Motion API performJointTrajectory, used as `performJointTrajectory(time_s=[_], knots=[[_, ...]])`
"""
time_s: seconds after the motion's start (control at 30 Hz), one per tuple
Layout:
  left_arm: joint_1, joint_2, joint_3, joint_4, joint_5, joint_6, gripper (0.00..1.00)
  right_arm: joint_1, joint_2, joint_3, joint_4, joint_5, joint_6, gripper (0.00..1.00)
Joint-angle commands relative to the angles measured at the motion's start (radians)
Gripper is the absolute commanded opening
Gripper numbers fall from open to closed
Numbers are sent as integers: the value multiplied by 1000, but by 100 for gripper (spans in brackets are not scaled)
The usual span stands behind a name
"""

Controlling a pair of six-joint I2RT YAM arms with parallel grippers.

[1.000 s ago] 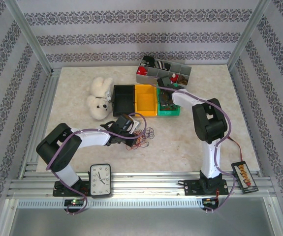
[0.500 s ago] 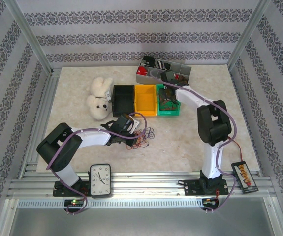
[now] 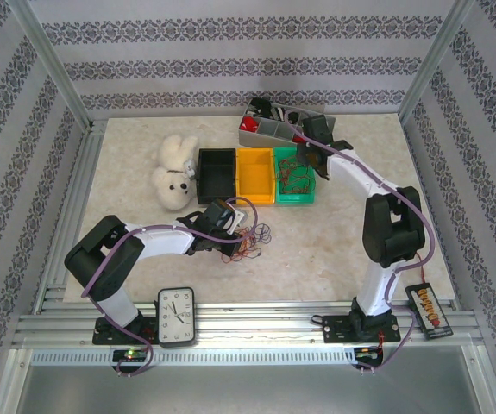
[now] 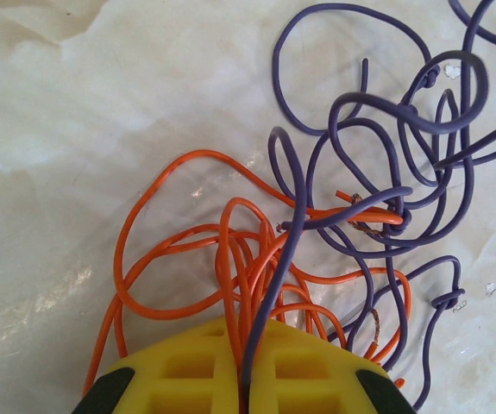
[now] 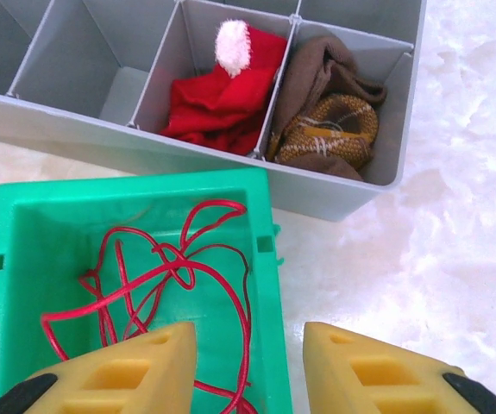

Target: Untangle the cables

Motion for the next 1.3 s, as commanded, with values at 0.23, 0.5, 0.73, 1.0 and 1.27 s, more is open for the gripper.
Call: performJointTrajectory(time_s=[0.23, 0.5, 0.73, 1.0, 1.27], knots=[[5, 12, 17, -25, -4, -1, 0, 53, -118, -131, 66, -186, -23, 39], [5, 10, 16, -28, -5, -6, 0, 150, -120, -173, 92, -198, -37, 39], [5, -9, 2, -19, -8, -11, 0, 180, -191, -249, 85, -217, -37, 39], [5, 9, 5, -14, 8, -9, 0, 224, -408, -538, 97, -361, 1, 41], [5, 30, 35, -29, 23, 0, 0, 291, -365, -612, 143, -483, -5, 41]])
